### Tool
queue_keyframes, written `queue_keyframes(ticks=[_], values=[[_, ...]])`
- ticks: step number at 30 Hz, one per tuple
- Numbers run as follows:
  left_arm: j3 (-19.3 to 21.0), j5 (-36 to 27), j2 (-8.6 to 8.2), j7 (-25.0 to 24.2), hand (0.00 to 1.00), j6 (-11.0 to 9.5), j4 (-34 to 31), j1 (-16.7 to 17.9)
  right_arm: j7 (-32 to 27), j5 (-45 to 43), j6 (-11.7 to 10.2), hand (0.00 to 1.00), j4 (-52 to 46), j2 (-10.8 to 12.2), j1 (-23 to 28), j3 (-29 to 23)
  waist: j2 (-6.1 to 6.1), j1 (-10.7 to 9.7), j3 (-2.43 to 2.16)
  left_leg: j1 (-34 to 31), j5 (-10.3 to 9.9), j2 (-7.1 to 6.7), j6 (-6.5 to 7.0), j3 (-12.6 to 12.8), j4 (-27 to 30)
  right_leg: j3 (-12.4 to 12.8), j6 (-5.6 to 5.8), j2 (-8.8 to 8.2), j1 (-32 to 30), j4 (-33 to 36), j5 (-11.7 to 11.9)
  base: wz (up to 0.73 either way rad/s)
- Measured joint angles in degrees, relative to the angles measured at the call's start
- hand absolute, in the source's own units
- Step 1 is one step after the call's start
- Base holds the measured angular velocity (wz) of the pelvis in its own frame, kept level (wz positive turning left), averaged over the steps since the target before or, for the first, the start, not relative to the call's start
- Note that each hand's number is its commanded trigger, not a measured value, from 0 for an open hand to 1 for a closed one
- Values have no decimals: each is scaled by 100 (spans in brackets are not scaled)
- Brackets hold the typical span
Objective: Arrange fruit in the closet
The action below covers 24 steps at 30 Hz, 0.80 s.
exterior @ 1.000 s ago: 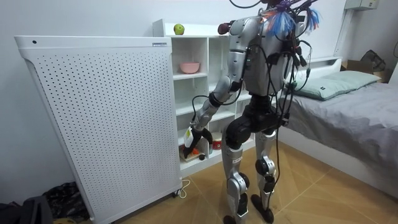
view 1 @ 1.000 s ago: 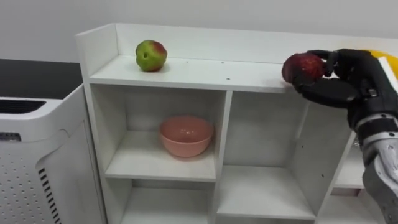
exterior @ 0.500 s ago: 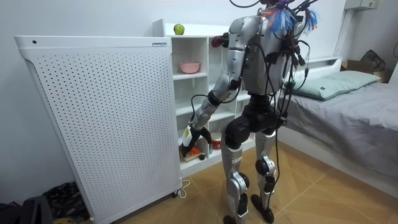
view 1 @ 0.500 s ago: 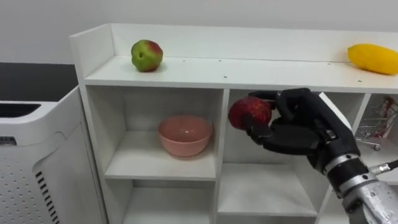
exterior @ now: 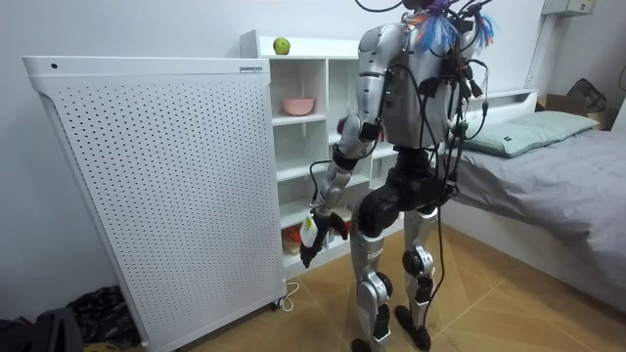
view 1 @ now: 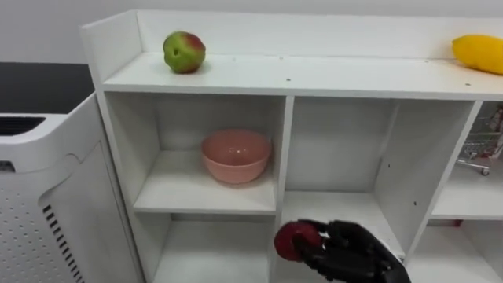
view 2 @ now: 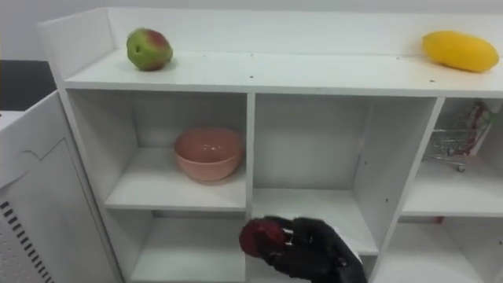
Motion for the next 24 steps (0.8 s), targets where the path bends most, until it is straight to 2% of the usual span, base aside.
queue_keyframes(ticks=[2, 4, 5, 7, 10, 12, 15, 17, 19, 21, 24], values=[[-102, -106, -39, 24, 0, -55, 54, -106, -49, 178, -30, 100, 414, 21, -12, -3, 1, 28, 17, -288, 28, -34, 18, 11, 122, 6, -6, -78, -387, 259, -6, -4], [-111, -89, -48, 28, 0, -136, 302, -372, -101, 472, -159, 100, 954, 171, -77, -6, 3, 28, 79, -652, 54, -78, 32, 16, 311, 5, -24, -182, -788, 542, -19, 0], [-123, -90, -54, 40, 0, -138, 333, -430, -137, 592, -166, 100, 1138, 213, -146, -4, -2, 30, 96, -738, 56, -91, 36, 27, 366, 14, -33, -211, -903, 635, -30, -3], [-129, -239, -122, 138, 0, -170, 504, -695, -238, 1085, -169, 100, 1690, 347, -521, -6, -46, 41, 205, -1161, 77, -185, 73, 69, 620, 147, -52, -301, -1440, 1054, -112, -7], [-232, -577, -138, 279, 0, -171, 695, -935, -308, 1556, -212, 100, 2285, 465, -915, 7, -52, 57, 237, -1717, 50, -242, 92, 106, 977, 181, -104, -428, -2031, 1535, -203, 2], [-259, -836, -141, 350, 0, -179, 711, -984, -381, 1993, -230, 100, 2450, 494, -1046, 7, -82, 63, 257, -2024, -6, -298, 82, 117, 1171, 288, -111, -493, -2421, 1871, -310, 13], [-343, -1268, -140, 529, 0, -177, 693, -1005, -443, 2731, -280, 100, 2571, 516, -1132, -4, -112, 51, 279, -2612, -55, -379, 51, 60, 1602, 287, -175, -612, -3001, 2326, -458, 18], [-359, -1436, -142, 621, 0, -168, 707, -1021, -462, 3118, -287, 100, 2732, 526, -1212, -23, -105, 64, 281, -2962, -85, -358, 10, 12, 1857, 220, -233, -643, -3268, 2484, -483, 19], [-457, -1470, -140, 713, 0, -167, 703, -1045, -462, 3583, -294, 100, 3023, 535, -1418, -115, -100, 74, 283, -3479, -150, -278, -32, -26, 2234, 121, -312, -643, -3687, 2728, -522, 16], [-522, -1560, -115, 726, 0, -161, 706, -1097, -464, 3803, -331, 100, 3053, 518, -1497, -231, -100, 139, 283, -3821, -174, -270, -72, -59, 2423, 119, -345, -640, -4004, 2893, -541, 9], [-783, -1712, -117, 799, 0, -148, 730, -1174, -455, 4402, -387, 100, 3313, 489, -1895, -232, -106, 196, 287, -4274, -186, -268, -95, -61, 2679, 126, -440, -676, -4471, 3158, -553, 2]])
